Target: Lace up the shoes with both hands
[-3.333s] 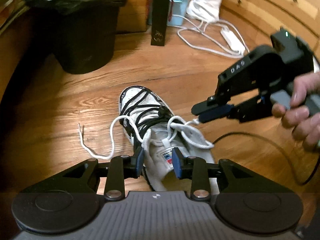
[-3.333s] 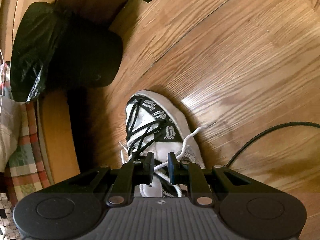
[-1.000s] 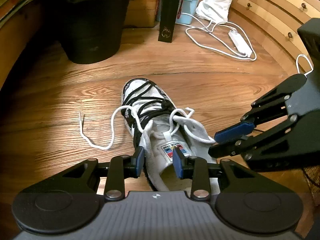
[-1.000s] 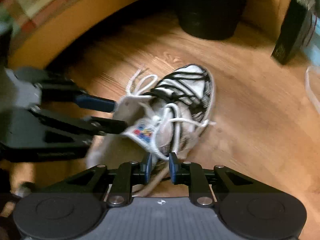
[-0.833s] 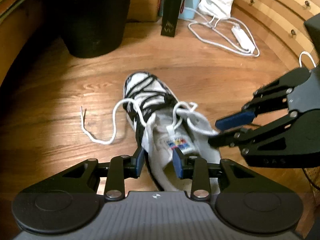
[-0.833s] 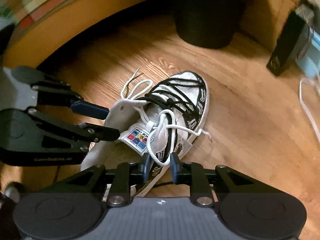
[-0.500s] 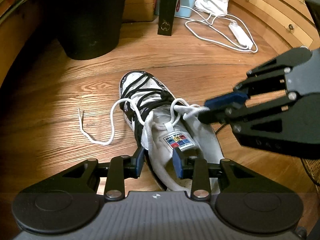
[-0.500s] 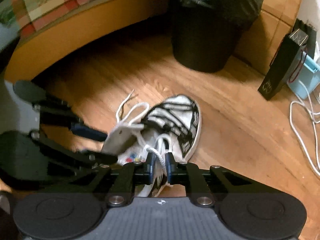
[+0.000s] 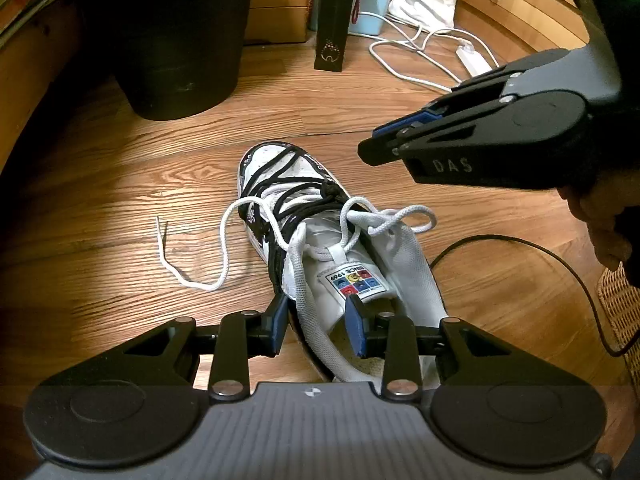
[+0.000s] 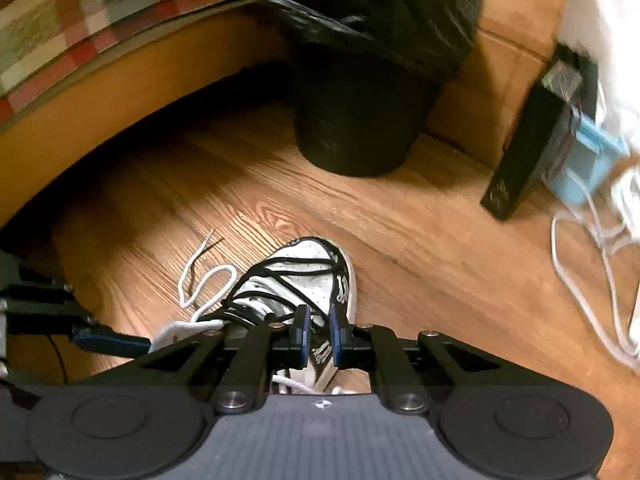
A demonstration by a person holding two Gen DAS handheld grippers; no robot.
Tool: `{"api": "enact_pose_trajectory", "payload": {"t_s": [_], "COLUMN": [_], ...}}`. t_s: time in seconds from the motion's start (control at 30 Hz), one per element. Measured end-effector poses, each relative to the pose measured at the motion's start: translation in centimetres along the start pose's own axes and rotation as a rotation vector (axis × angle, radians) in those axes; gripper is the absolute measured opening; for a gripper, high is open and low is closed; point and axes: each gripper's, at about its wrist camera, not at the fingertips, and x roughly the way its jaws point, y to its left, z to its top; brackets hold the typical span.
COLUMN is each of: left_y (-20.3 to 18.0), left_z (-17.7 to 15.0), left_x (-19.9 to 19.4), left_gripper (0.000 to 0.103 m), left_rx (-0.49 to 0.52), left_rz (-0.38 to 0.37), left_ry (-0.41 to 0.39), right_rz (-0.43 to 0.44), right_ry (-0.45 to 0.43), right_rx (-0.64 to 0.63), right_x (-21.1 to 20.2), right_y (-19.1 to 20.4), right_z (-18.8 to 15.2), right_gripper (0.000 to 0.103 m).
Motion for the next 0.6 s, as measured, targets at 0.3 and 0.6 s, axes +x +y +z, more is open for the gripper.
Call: {"api": "enact_pose_trajectory", "payload": {"t_s": [0.3,0.6], "left_y": [0.1,0.3], "left_z": [0.1,0.1], "left_x": [-0.2,-0.1], "left_gripper": [0.035,0.035], "left_rx": [-0.006,-0.021], "left_rz": [-0.005,-0.012], "left_ry": [-0.01,-0.012], "right_rz": [0.194,0.423], "right_ry": [0.073,0.182], "right_rx": [0.613,1.328], "right_x": [0.6,3.9], "right_y": [-7.4,-11.9], "right_z": [-2.9,-10.8], "right_gripper": [0.019,0.023]}}
